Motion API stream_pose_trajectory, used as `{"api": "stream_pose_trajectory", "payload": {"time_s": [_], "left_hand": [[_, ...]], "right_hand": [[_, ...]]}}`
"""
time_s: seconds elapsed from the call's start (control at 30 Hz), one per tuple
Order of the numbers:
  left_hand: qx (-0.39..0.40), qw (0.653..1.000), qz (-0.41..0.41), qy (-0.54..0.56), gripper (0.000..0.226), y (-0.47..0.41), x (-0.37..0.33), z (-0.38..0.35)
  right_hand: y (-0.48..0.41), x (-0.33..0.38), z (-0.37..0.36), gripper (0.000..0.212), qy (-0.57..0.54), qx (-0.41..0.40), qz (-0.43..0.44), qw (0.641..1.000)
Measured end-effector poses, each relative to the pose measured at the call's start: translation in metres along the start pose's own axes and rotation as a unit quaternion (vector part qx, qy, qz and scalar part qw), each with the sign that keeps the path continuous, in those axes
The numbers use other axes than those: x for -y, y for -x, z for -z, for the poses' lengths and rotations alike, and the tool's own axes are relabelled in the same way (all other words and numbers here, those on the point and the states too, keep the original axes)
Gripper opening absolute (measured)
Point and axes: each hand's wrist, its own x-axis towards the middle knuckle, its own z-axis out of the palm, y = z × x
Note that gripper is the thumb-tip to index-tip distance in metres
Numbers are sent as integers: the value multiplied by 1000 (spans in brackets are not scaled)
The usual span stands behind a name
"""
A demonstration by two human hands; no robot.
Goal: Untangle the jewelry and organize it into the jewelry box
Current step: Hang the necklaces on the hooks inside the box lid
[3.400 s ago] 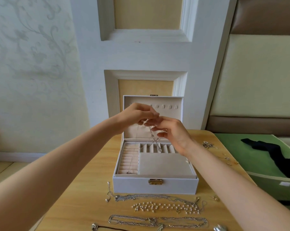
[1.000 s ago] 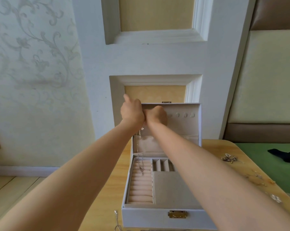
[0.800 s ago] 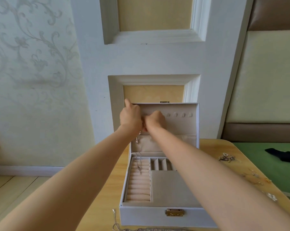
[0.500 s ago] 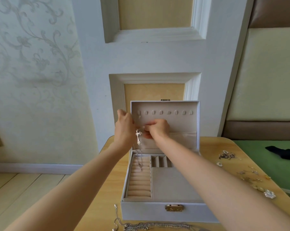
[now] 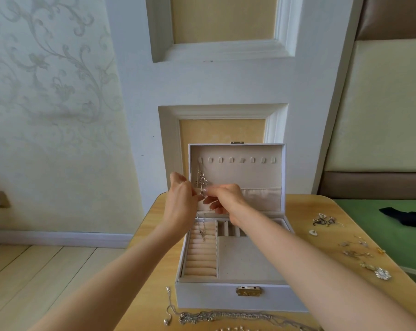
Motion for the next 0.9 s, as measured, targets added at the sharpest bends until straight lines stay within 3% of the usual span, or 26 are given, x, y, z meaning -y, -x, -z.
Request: {"api": "stream_pose_trajectory", "payload": {"time_s": [0.1,0.27,0.37,0.5,0.7,0.9], "left_hand": [[25,999,-16,-18,10,14,-7,1],[39,997,-56,-37,13,24,-11,6],[-14,997,-79,-23,12,17,-9,6],[60,989,-84,-104,39,13,-4,-5],[58,970,-83,-219,31,4,-8,-8],[86,976,-84,-179,28,0,1,-13]], "right_hand": [[7,-3,-1,23,-31,34,-47,998],[17,-1,5,8,-20,34,-46,998],[24,-3,16,11,34,5,-16,999],[40,-14,38,9,149,7,42,988],[60,-5,72,7,258,116,11,959],[41,28,78,18,123,96,58,986]]}}
